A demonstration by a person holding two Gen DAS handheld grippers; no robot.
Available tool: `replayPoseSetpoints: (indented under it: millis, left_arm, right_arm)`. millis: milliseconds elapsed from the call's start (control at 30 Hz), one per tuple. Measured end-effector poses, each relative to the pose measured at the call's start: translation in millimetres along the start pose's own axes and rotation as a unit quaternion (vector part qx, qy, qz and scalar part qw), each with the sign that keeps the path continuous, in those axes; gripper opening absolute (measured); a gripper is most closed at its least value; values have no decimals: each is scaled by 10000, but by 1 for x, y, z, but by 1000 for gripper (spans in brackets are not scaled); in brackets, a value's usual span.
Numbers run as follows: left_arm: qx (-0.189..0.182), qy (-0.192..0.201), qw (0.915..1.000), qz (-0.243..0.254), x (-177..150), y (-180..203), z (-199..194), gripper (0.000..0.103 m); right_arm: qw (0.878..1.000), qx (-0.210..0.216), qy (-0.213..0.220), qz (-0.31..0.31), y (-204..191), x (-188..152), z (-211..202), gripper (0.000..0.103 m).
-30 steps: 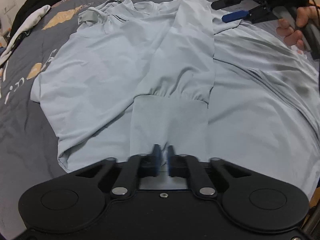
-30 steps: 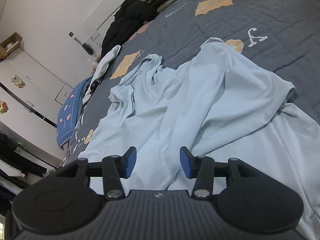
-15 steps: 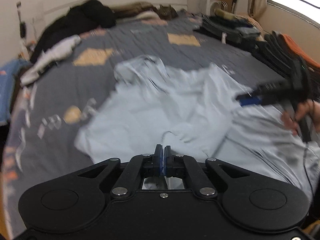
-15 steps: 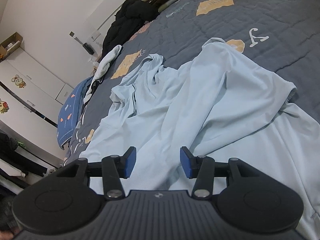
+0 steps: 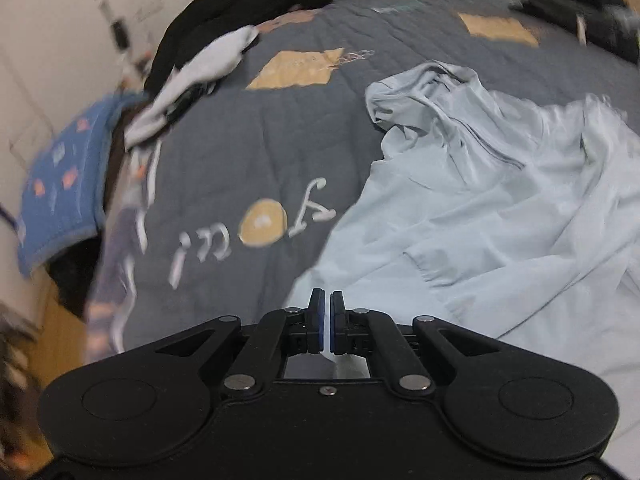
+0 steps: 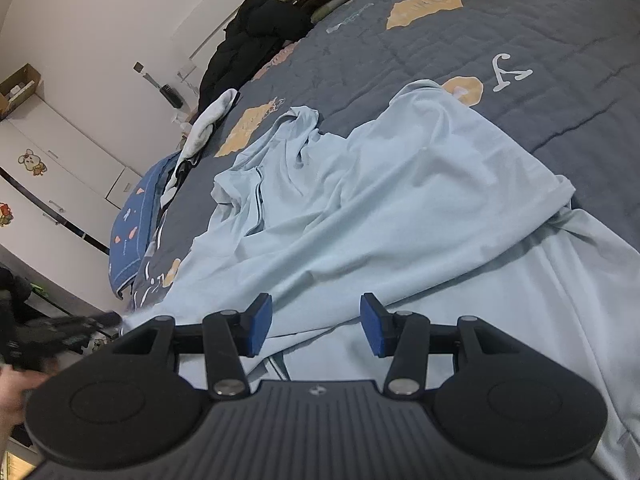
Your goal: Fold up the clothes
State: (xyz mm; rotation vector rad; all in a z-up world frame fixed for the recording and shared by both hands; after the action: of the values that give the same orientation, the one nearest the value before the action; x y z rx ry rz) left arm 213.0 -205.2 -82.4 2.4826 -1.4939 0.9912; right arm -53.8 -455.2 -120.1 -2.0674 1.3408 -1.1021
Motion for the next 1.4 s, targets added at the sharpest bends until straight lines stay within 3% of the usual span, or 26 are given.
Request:
replayPoseSetpoints:
  millis: [100, 167, 200, 367, 400, 433, 467, 567, 700, 833, 933, 1000, 1033, 1067, 1200, 1400]
  left_arm:
    - [-312, 229, 9983, -442, -15, 2, -9, 13]
    - [-419, 299, 9971, -569, -25, 5, -12, 42]
    - [-407, 285, 9970, -590, -29, 6, -10, 45]
    - [-332, 156, 9962, -795, -42, 7, 17, 42]
    - [-369, 200, 9954, -864, -43, 7, 20, 35]
    - [-401, 192, 9951, -880, -43, 9, 21, 11]
    - [-429, 131, 9954, -841, -43, 12, 23, 4]
    - [-588, 260, 9953, -727, -40, 18, 6, 1]
    - [-767, 579, 9911, -918, -38, 15, -30, 1]
    - [-648, 75, 9962, -574, -55, 23, -31, 3]
    - [-486, -40, 9984, -270, -59, 26, -34, 8]
    - [-611, 235, 9961, -589, -46, 22, -44, 25]
    - [-661, 425, 9947, -664, -35, 23, -49, 41]
    - [-689, 618, 9941, -571, -20, 29, -52, 50]
    - [-936, 903, 9914, 177, 40, 86, -36, 51]
    - [-1411, 1008, 9774, 1210, 107, 198, 24, 48]
  right_arm:
    - [10000, -60, 49, 62, 7, 5, -1, 48]
    - [9998, -104, 91, 114, 12, 8, -2, 48]
    - [9998, -120, 109, 124, 14, 10, -3, 48]
    - [9995, -191, 201, 156, 20, 14, -7, 48]
    - [9995, -192, 203, 155, 20, 15, -7, 48]
    - [9995, -192, 204, 152, 20, 15, -7, 48]
    - [9995, -191, 198, 134, 20, 15, -6, 48]
    - [9996, -199, 185, 68, 21, 16, -5, 48]
    - [9979, -549, 318, -134, 37, 26, -6, 48]
    - [9922, -1098, 542, -251, 66, 37, -6, 48]
    - [9898, -1279, 620, -69, 87, 41, -7, 48]
    - [9897, -1268, 658, -17, 92, 43, -9, 48]
    - [9898, -1258, 675, 12, 94, 44, -9, 48]
    - [9899, -1247, 677, 40, 94, 45, -9, 48]
    - [9904, -1198, 668, 184, 96, 46, -9, 48]
    - [9899, -1207, 703, 260, 100, 50, -9, 46]
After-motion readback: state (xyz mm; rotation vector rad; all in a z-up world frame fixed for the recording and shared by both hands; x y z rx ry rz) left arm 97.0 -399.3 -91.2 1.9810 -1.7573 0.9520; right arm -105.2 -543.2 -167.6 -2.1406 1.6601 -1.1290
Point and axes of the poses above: each gripper's, at about its wrist camera, not at the fingertips, and z roughly the way its jaws point, y to its right, x to its top, the point moved 10 cm from there along z, roughly the way its jaws point, and after that the axes turned 10 degrees about z, right-handed, at the moved point
